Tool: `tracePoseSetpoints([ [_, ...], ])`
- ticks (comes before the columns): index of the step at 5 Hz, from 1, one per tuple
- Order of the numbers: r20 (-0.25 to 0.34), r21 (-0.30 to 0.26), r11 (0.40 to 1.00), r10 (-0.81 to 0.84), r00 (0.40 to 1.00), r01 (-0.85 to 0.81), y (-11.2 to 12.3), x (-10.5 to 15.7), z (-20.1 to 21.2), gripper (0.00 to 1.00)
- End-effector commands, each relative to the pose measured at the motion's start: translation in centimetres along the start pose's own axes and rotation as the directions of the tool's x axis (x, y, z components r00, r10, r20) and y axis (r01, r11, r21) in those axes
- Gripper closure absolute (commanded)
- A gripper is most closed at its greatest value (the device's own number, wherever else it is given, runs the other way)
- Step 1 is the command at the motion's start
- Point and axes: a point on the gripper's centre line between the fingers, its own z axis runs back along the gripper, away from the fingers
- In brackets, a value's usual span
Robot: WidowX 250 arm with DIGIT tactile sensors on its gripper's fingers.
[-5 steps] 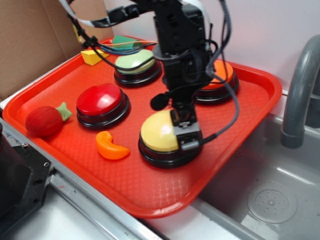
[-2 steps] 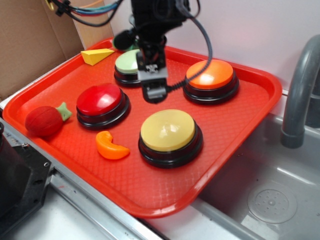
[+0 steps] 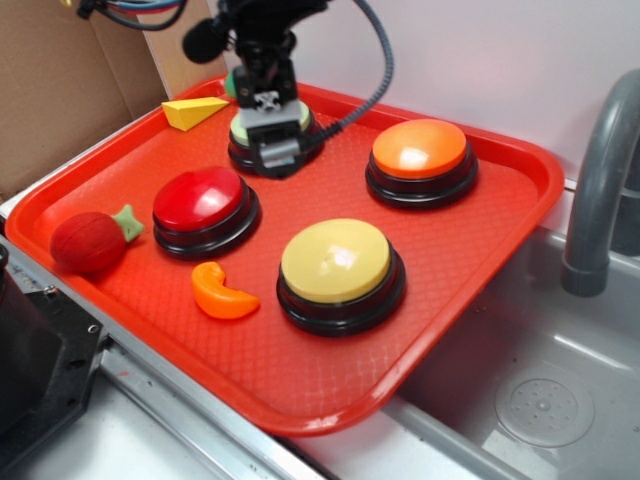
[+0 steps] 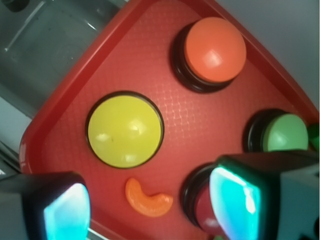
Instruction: Push the yellow button.
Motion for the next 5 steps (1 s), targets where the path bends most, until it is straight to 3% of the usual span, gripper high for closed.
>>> tracePoseSetpoints([
  [1, 0.063, -0.046, 0.998, 0.056, 0.996, -0.053, -0.3, 0.1, 2.4, 0.0],
  [5, 0.059, -0.087, 0.989, 0.123, 0.991, -0.118, -0.5, -0.9, 3.6, 0.0],
])
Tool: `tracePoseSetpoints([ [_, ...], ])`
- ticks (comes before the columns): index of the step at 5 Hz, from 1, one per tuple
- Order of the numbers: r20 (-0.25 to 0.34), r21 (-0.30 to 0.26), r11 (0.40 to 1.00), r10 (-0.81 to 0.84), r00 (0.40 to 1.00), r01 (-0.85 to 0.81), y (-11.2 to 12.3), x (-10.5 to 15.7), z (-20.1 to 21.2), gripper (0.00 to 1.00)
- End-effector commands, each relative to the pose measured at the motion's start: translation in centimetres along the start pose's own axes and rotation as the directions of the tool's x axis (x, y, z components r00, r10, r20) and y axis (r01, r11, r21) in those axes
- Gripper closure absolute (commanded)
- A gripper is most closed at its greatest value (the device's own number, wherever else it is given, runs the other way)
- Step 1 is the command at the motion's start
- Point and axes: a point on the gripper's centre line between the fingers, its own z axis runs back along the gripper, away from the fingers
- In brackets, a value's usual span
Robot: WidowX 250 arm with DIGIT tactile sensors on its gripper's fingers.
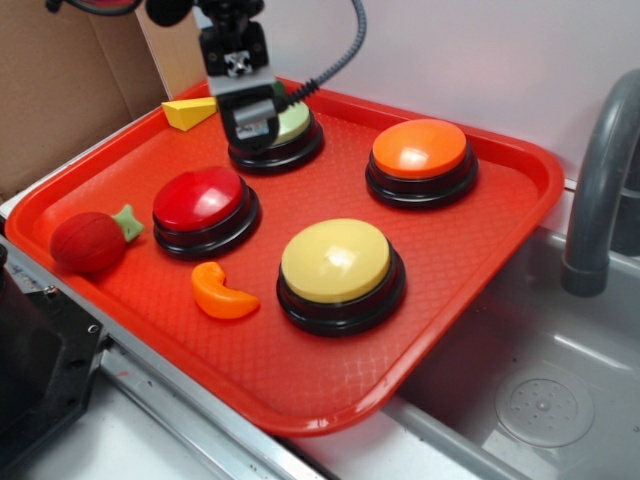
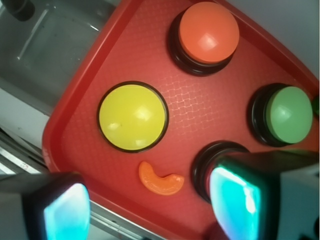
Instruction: Push the yellow button.
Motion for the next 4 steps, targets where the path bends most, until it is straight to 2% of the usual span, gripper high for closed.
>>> tracePoseSetpoints([
  [1, 0.059, -0.013, 0.999, 0.038, 0.997, -0.038, -0.6, -0.05, 2.04, 0.0],
  [4, 0.057, -0.019, 0.994, 0.109, 0.992, -0.108, -0.62, -0.92, 2.44, 0.0],
])
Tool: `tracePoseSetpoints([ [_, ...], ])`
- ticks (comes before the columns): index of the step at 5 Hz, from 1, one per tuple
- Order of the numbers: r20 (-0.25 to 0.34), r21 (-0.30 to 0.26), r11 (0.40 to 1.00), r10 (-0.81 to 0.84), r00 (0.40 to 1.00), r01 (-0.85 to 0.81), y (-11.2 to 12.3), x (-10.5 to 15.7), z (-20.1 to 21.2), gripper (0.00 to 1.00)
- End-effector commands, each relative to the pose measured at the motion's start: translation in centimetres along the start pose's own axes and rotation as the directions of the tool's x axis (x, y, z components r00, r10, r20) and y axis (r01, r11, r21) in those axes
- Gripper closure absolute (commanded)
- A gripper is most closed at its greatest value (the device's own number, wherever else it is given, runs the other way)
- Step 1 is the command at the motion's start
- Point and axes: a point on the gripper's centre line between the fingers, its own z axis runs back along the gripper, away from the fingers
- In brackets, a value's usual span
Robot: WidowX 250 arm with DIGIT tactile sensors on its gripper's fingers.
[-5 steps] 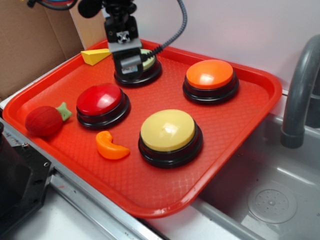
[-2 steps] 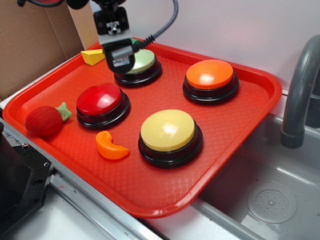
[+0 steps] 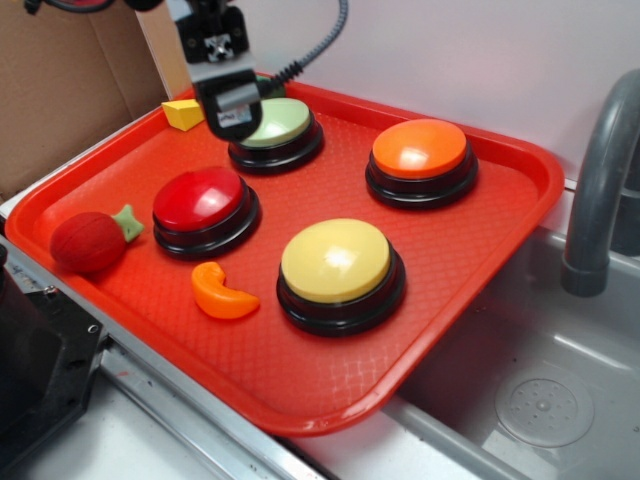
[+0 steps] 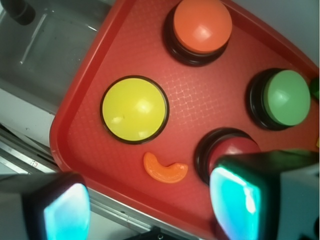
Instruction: Push the yellow button.
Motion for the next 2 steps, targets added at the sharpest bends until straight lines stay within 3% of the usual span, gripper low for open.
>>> tracePoseSetpoints([
  [1, 0.094, -0.014, 0.999, 0.032, 0.995, -0.031, -0.5, -0.04, 1.54, 0.0],
  [2, 0.056, -0.007, 0.999, 0.048, 0.997, -0.047, -0.36, 0.0, 1.27, 0.0],
])
